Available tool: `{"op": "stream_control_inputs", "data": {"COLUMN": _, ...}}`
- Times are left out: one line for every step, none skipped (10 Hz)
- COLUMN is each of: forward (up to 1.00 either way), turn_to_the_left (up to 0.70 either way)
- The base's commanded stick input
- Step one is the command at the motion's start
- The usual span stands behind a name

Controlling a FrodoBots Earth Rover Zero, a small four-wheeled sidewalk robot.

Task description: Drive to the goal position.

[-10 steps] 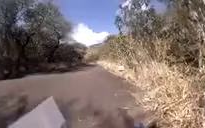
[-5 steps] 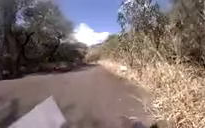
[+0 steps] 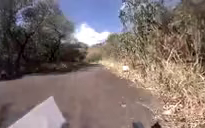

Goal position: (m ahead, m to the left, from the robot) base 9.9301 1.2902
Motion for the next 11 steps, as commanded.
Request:
{"op": "stream_control_inputs", "data": {"forward": 0.50, "turn_to_the_left": 0.00}}
{"op": "stream_control_inputs", "data": {"forward": 0.50, "turn_to_the_left": 0.00}}
{"op": "stream_control_inputs", "data": {"forward": 0.50, "turn_to_the_left": 0.00}}
{"op": "stream_control_inputs", "data": {"forward": 0.50, "turn_to_the_left": 0.00}}
{"op": "stream_control_inputs", "data": {"forward": 0.50, "turn_to_the_left": 0.00}}
{"op": "stream_control_inputs", "data": {"forward": 0.50, "turn_to_the_left": 0.00}}
{"op": "stream_control_inputs", "data": {"forward": 0.50, "turn_to_the_left": 0.00}}
{"op": "stream_control_inputs", "data": {"forward": 0.50, "turn_to_the_left": 0.00}}
{"op": "stream_control_inputs", "data": {"forward": 0.50, "turn_to_the_left": 0.00}}
{"op": "stream_control_inputs", "data": {"forward": 0.50, "turn_to_the_left": 0.00}}
{"op": "stream_control_inputs", "data": {"forward": 0.50, "turn_to_the_left": 0.00}}
